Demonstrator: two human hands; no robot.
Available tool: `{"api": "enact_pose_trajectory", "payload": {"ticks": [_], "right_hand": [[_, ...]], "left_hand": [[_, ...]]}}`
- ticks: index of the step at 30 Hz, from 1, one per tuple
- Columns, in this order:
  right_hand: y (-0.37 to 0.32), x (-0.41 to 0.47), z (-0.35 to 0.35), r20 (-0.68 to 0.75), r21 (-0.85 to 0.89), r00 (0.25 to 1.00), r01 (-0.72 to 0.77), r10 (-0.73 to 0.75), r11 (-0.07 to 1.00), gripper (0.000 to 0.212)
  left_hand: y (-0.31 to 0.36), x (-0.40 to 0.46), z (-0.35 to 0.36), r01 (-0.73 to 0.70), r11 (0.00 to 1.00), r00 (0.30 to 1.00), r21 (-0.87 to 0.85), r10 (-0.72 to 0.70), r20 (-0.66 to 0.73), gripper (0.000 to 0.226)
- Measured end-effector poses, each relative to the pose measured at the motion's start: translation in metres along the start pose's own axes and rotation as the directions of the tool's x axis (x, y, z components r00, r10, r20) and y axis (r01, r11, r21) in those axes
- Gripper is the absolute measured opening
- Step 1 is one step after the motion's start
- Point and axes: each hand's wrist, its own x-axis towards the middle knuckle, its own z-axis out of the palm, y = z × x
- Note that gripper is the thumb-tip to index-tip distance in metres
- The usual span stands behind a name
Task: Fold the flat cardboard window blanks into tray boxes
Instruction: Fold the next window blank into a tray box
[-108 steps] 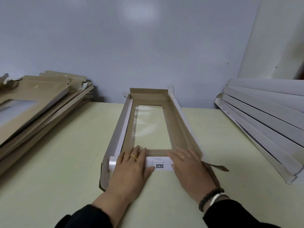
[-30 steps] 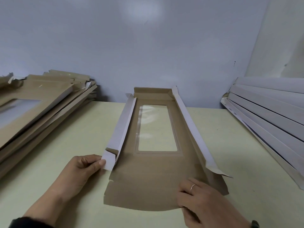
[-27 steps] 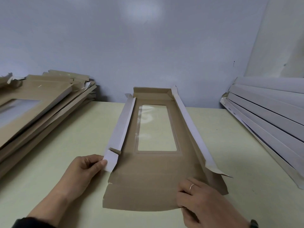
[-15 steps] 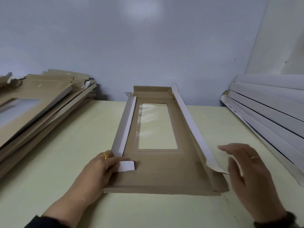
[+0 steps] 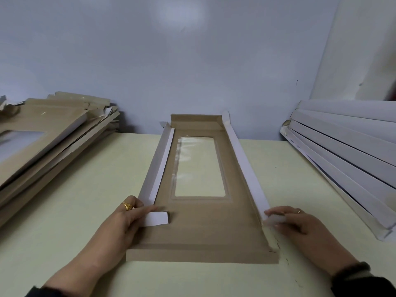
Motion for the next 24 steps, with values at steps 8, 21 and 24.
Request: {"api": "enact_pose_trajectory", "payload": {"ticks": [8, 21, 24], "right_hand": [[-0.01, 0.002, 0.018, -0.12, -0.325, 0.975, 0.138, -0.185, 0.936, 0.028], [-0.016, -0.007, 0.015, 0.082, -0.514, 0.901, 0.404, -0.426, 0.757, 0.064], [-0.011, -0.012, 0.012, 0.167, -0.464, 0.909, 0.414, -0.381, 0.783, 0.069]], "left_hand": [[-0.003, 0.0, 0.002, 0.01, 0.993, 0.998, -0.116, -0.018, -0.068, 0.048], [-0.007, -0.009, -0.01, -0.004, 0.998, 0.992, -0.065, -0.004, -0.124, 0.063], [-0.013, -0.014, -0.016, -0.004, 0.999, 0.999, -0.042, 0.002, -0.042, 0.086]]}}
